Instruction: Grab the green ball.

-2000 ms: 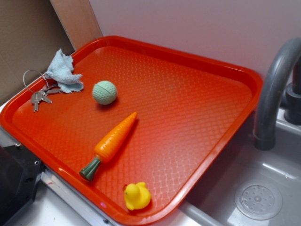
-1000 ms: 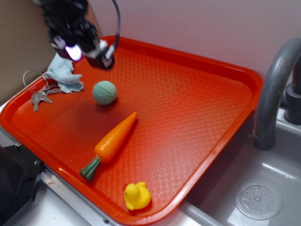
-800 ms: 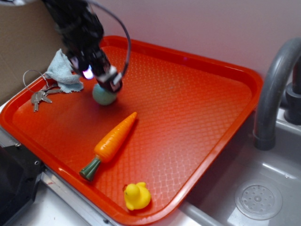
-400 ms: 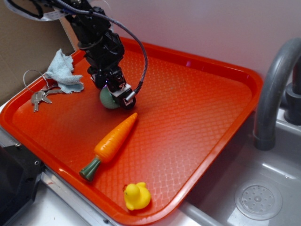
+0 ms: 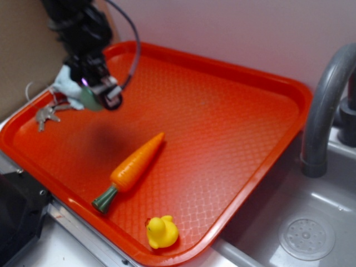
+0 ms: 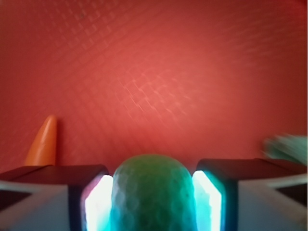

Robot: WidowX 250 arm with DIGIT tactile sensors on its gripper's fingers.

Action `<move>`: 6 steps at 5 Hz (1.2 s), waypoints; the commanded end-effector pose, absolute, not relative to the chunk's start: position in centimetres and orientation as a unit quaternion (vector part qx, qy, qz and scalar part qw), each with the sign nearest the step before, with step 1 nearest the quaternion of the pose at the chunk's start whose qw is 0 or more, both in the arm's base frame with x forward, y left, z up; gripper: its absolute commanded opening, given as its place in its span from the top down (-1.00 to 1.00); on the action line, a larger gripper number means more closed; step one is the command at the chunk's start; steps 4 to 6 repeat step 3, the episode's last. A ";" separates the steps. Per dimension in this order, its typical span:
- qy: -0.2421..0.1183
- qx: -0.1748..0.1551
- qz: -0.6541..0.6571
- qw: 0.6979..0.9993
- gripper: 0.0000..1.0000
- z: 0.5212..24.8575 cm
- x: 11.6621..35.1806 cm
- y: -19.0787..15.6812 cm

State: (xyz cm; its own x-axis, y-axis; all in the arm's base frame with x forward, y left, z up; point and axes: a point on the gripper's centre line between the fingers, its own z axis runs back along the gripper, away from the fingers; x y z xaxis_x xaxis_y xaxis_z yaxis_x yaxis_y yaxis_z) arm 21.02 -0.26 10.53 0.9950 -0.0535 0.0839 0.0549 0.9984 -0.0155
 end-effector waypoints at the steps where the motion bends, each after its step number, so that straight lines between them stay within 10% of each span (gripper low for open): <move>1: -0.126 -0.008 0.068 0.990 1.00 21.4 20.6 1.7; 2: -0.122 -0.018 0.073 0.990 1.00 26.4 21.2 2.5; 6: -0.115 0.017 0.060 0.991 1.00 25.9 21.5 1.7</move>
